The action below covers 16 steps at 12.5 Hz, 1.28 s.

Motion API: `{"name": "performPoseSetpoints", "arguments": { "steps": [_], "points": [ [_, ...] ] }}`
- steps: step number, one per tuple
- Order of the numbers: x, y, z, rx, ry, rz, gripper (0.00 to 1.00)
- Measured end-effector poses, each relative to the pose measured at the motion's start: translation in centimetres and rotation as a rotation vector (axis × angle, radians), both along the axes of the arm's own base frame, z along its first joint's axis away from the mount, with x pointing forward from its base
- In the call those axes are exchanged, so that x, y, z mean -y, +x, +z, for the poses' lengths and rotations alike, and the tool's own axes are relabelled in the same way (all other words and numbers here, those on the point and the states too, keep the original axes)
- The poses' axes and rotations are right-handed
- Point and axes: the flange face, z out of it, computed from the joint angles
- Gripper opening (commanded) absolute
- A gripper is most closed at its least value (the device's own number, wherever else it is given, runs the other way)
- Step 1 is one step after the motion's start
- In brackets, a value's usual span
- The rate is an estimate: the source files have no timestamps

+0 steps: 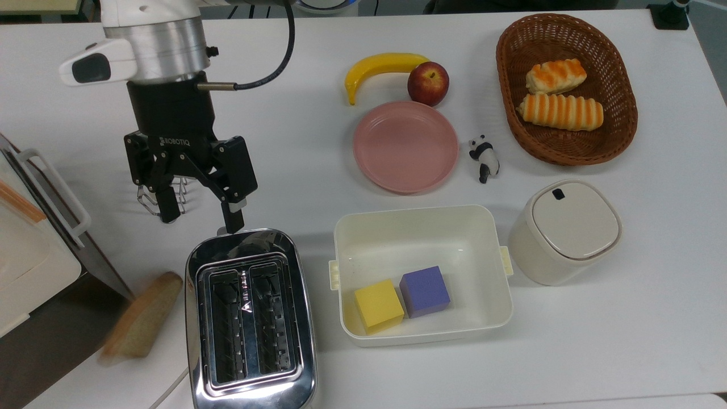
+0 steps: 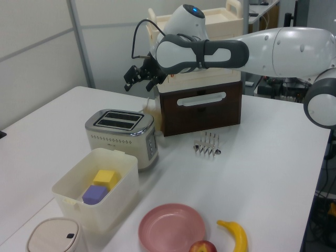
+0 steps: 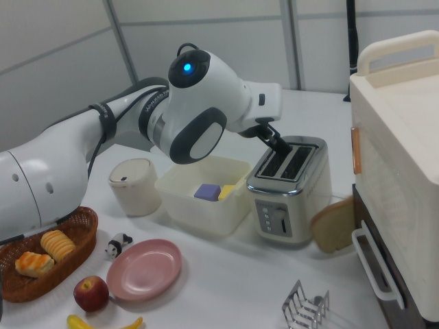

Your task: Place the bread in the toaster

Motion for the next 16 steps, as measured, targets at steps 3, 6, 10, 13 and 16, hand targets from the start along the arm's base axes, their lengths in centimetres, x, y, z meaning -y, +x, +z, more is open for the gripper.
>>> {"name": "performPoseSetpoints", "arguments": {
  "steps": [3,6,10,13,16],
  "points": [
    [0.0,-0.1,-1.1,-0.022,-0.001,0.006,1.0],
    [0.4,-0.4,-2.2,-0.082,-0.017,0.044,1.0],
    [2.8,-1.3,-4.0,-0.195,-0.107,0.133,1.0],
    [3.6,-2.1,-6.0,-0.3,-0.162,0.225,1.0],
    [3.2,-3.0,-8.0,-0.417,-0.194,0.308,1.0]
  ]
}}
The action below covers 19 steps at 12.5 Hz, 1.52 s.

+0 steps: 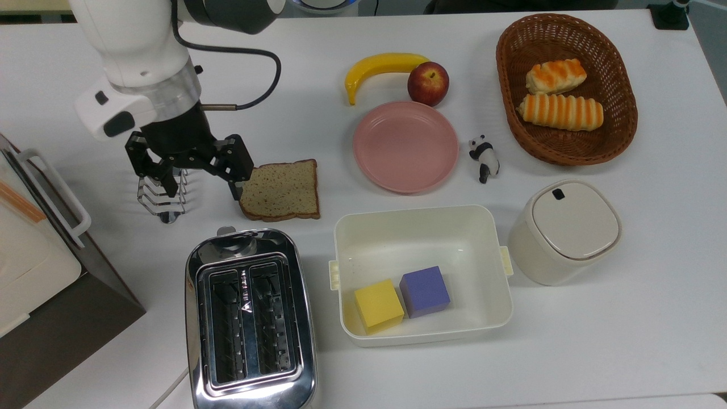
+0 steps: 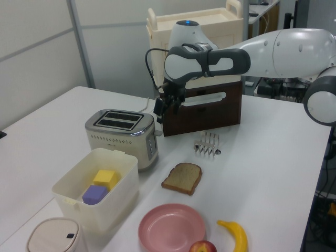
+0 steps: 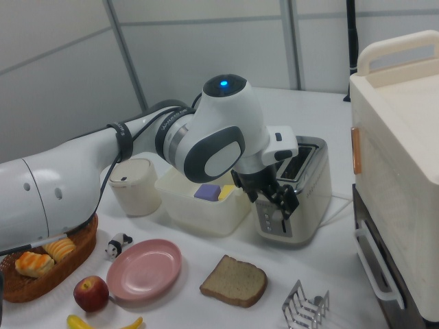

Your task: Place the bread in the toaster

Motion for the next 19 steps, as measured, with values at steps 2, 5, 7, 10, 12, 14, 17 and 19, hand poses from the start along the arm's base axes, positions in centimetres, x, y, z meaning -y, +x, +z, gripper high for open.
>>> {"name": "performPoseSetpoints", "arguments": {
  "steps": [2,5,7,10,12,14,17,19],
  "points": [
    [-0.3,-0.6,-0.9,-0.076,-0.002,0.036,1.0],
    [-1.3,-1.8,-2.3,-0.208,-0.015,0.128,1.0],
    [-1.9,-2.2,-3.0,-0.251,-0.012,0.164,1.0],
    [-2.6,-2.5,-5.1,-0.294,-0.017,0.211,1.0],
    [-2.5,-2.7,-6.7,-0.326,-0.029,0.225,1.0],
    [-2.4,-2.6,-8.2,-0.349,-0.03,0.241,1.0],
    [-2.3,-2.4,-10.3,-0.379,-0.03,0.269,1.0],
    [-2.2,-2.4,-11.7,-0.403,-0.042,0.287,1.0]
  ]
}}
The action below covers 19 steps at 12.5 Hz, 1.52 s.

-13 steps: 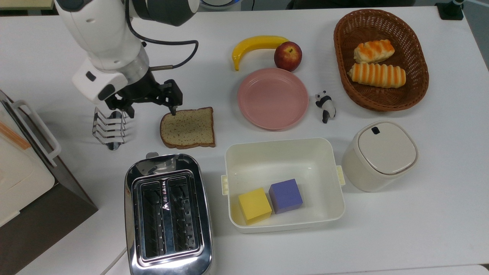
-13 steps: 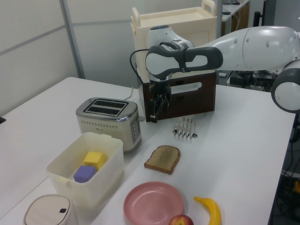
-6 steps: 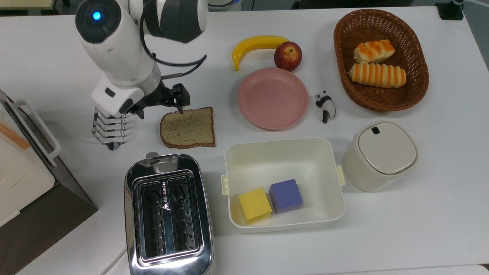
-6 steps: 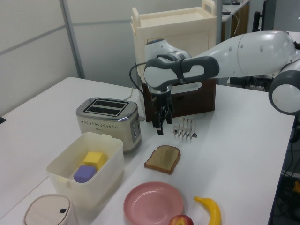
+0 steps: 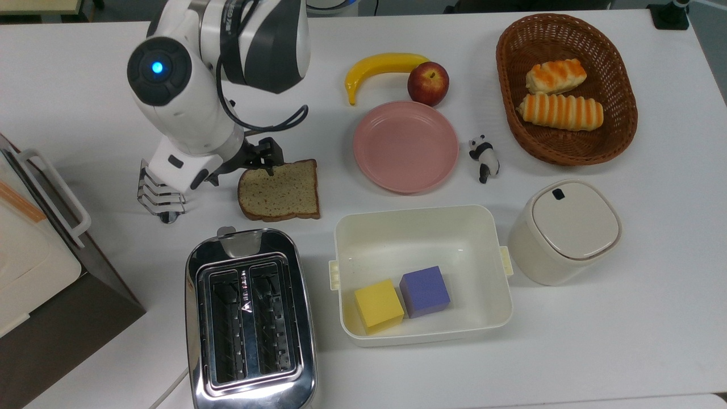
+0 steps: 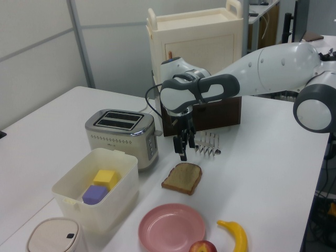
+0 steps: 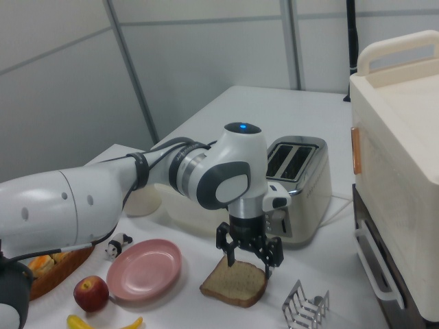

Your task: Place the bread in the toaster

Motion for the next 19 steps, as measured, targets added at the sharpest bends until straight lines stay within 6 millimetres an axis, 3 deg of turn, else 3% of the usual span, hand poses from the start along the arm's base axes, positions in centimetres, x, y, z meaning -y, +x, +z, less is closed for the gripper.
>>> {"name": "performPoseSetpoints", "arguments": {
  "steps": [8,10,15,17,18,19],
  "points": [
    [0.1,0.5,-4.2,-0.03,-0.008,0.015,1.0],
    [0.1,0.4,-4.8,-0.038,-0.007,0.016,0.93],
    [-0.7,0.4,-5.9,-0.055,-0.005,0.029,0.93],
    [-1.0,0.4,-5.9,-0.055,-0.005,0.033,0.77],
    [-1.1,0.4,-5.9,-0.055,-0.005,0.034,0.62],
    [-1.2,0.5,-5.9,-0.055,-0.005,0.036,0.38]
  ]
}}
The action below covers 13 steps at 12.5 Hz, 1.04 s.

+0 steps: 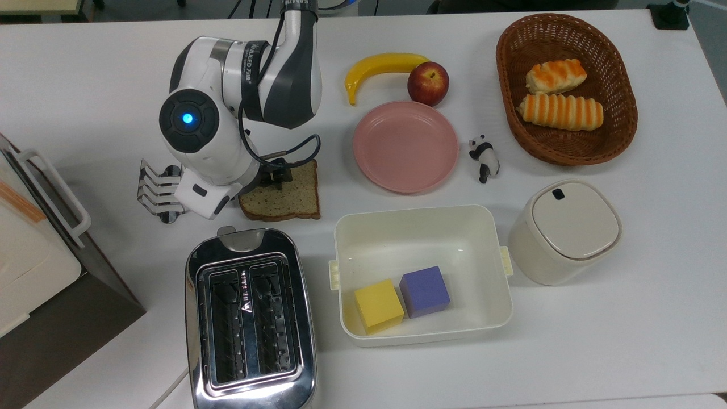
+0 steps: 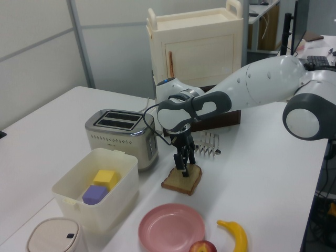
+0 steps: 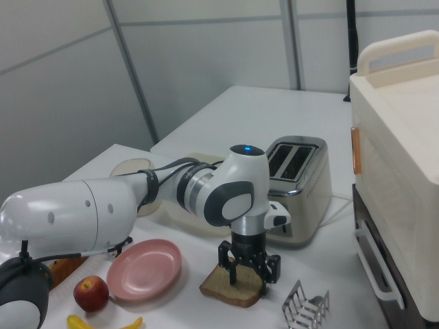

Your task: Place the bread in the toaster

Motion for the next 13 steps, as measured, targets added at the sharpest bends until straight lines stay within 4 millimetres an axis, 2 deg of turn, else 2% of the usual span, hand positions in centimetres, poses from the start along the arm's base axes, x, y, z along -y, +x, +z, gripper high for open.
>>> {"name": "performPoseSetpoints", "arguments": {
  "steps": [1,2,3,8,13],
  "points": [
    [-0.3,0.1,0.1,0.001,0.001,0.005,0.24],
    [-0.4,0.1,0.3,0.005,-0.001,0.007,0.04],
    [-0.3,0.1,0.7,0.01,-0.003,0.008,0.0],
    [0.5,0.2,1.3,0.019,-0.023,0.007,0.0],
    [0.5,0.3,1.5,0.023,-0.023,0.008,0.0]
  ]
}}
